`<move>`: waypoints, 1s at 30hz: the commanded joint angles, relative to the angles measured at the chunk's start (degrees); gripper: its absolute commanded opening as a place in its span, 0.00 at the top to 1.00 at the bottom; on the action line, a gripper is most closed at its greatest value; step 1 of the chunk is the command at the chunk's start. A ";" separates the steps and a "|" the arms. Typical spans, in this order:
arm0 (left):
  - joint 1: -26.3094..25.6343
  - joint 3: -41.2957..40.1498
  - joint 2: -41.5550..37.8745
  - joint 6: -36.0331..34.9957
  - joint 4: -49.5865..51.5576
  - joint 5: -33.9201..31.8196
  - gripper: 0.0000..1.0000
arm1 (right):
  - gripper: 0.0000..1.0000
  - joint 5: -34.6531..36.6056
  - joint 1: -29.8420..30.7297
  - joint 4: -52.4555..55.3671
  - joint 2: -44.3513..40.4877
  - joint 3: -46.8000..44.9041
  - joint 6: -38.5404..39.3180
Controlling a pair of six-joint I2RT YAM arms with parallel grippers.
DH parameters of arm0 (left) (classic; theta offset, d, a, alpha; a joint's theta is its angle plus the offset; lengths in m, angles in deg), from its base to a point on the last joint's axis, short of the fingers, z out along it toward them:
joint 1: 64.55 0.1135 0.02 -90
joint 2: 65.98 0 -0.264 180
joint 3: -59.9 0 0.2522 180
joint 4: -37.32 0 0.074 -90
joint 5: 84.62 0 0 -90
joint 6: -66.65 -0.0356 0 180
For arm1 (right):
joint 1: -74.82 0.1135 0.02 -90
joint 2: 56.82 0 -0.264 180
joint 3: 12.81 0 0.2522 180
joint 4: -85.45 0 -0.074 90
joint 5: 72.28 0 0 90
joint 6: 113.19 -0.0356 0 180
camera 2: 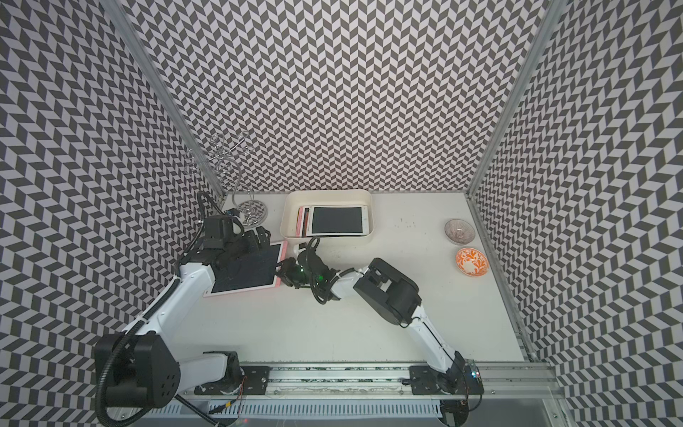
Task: Take out the writing tablet from the storage box
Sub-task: Place the writing tablet at the center of the board.
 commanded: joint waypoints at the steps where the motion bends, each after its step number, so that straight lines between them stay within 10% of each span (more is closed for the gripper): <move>1: 0.39 -0.94 -0.32 -0.25 -1.41 0.61 0.01 | 0.68 0.69 0.46 -1.60 -0.20 1.24 -0.09; 10: 0.77 -1.45 -0.33 -0.43 -1.76 0.79 0.01 | 0.64 1.47 -0.05 1.38 1.28 4.33 1.30; 30: 2.84 -2.52 -1.03 0.11 -2.82 2.95 0.01 | 0.00 6.26 -0.42 14.15 -0.47 8.19 6.54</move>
